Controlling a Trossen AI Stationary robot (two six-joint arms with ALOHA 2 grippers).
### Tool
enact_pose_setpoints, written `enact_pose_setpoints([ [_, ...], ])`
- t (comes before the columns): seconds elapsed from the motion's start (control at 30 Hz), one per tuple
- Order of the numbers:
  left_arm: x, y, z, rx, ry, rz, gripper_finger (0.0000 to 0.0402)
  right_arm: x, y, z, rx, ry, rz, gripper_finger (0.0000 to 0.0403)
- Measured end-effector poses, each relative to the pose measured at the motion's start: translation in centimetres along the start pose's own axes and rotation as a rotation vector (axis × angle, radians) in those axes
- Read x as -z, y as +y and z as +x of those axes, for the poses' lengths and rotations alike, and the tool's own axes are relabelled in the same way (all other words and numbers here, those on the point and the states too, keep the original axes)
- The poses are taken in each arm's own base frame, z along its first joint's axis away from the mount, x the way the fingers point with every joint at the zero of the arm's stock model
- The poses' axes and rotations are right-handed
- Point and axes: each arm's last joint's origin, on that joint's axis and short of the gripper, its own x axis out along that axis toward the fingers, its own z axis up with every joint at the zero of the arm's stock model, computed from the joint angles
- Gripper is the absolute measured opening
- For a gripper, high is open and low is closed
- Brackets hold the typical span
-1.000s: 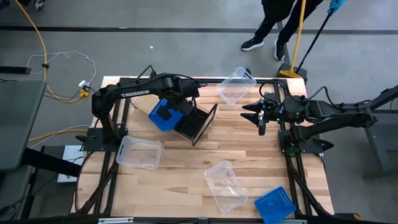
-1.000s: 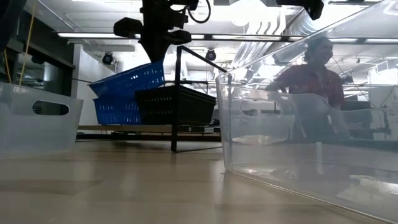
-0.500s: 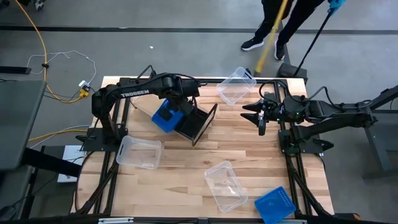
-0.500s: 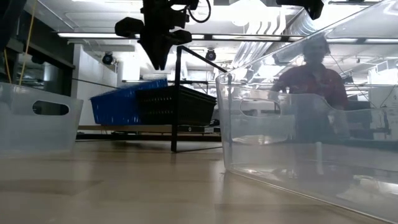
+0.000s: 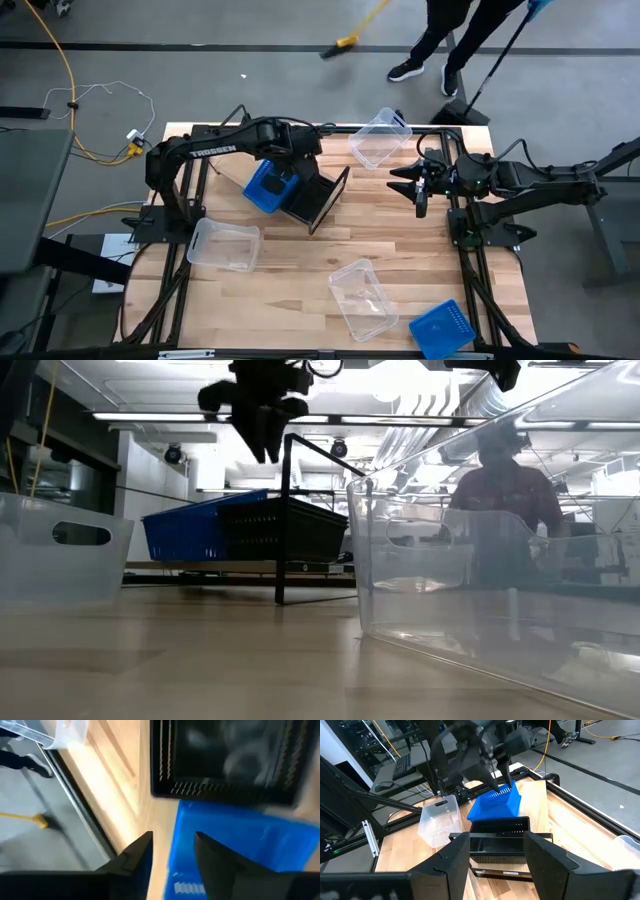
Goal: Stack baskets on shelf by color
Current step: Stack the left blue bin on top of the other blue bin on the shelf
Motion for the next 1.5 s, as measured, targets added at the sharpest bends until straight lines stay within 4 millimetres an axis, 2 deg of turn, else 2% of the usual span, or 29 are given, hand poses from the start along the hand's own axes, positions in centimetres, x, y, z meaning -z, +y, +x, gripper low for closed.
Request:
enact_pose_setpoints([
  [0.07,0.2,0.1,-0.9,0.001,-0.069,-0.097,0.0106,0.0,0.0,0.0,0.0,0.0,0.0,0.0174],
  [0.23,1.6,1.3,-3.2,0.0,-0.27,-0.377,0.0012,0.0,0.0,0.0,0.001,0.004,0.001,0.0174],
  [0.33,2.8,1.7,-4.6,-0.068,-0.398,-0.526,0.0007,0.1,0.0,0.0,0.002,0.005,0.006,0.0174],
  [0.5,5.0,0.3,-5.5,-0.176,-0.61,-0.689,0.0001,0.1,0.0,0.0,0.002,0.006,0.027,0.0174],
  [0.63,6.5,-1.6,-4.9,-0.234,-0.781,-0.796,0.0,0.1,0.0,0.0,0.003,0.006,0.028,0.0174],
  [0.8,7.7,-3.4,-3.6,-0.266,-0.883,-0.937,0.0,0.1,0.0,0.0,0.002,0.006,0.026,0.0174],
  [1.17,6.5,-5.4,-2.1,-0.366,-0.96,-1.082,0.0,0.1,0.0,0.0,0.007,0.005,0.009,0.0174],
  [1.5,5.9,-6.1,-2.3,-0.409,-0.964,-1.096,0.0,0.1,0.0,0.0,0.008,0.005,-0.002,0.0174],
])
